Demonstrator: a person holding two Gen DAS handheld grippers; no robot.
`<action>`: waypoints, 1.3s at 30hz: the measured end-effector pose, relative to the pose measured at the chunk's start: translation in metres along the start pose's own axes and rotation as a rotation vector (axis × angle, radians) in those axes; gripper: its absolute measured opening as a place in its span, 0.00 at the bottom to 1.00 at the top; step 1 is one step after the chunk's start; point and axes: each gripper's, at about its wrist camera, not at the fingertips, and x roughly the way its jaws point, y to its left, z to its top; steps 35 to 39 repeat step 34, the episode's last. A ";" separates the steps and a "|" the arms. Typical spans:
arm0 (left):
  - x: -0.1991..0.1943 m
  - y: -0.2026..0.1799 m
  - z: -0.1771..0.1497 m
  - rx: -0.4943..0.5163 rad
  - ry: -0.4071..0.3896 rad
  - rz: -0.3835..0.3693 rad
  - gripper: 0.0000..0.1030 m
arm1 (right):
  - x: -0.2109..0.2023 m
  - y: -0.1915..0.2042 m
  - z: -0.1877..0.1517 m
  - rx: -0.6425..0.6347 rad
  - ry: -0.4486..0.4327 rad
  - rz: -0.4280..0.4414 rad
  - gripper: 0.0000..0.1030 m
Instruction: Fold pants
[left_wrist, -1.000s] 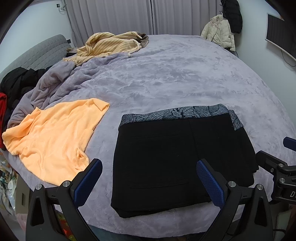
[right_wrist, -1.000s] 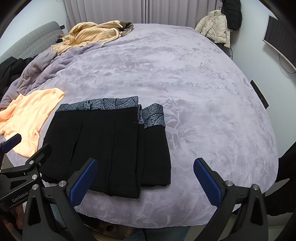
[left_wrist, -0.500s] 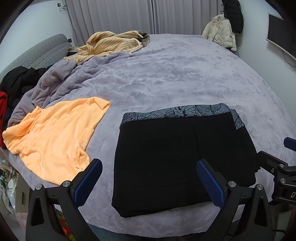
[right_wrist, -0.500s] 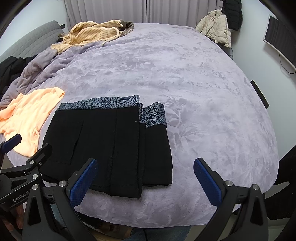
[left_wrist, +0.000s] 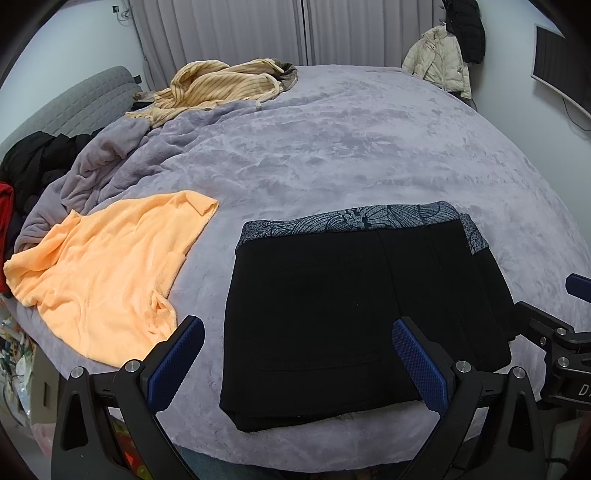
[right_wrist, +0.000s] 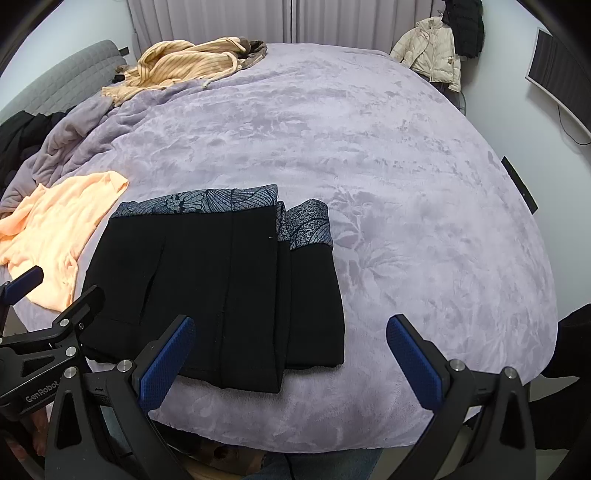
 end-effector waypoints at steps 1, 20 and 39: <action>0.000 0.000 0.000 0.000 0.000 0.000 0.99 | 0.000 0.000 0.001 -0.001 0.000 0.001 1.00; 0.002 -0.003 -0.002 -0.004 0.009 0.004 0.99 | 0.001 0.002 -0.004 0.002 0.007 0.005 1.00; -0.002 -0.008 -0.003 0.006 -0.021 -0.020 0.99 | 0.003 0.000 -0.006 0.005 0.011 0.009 1.00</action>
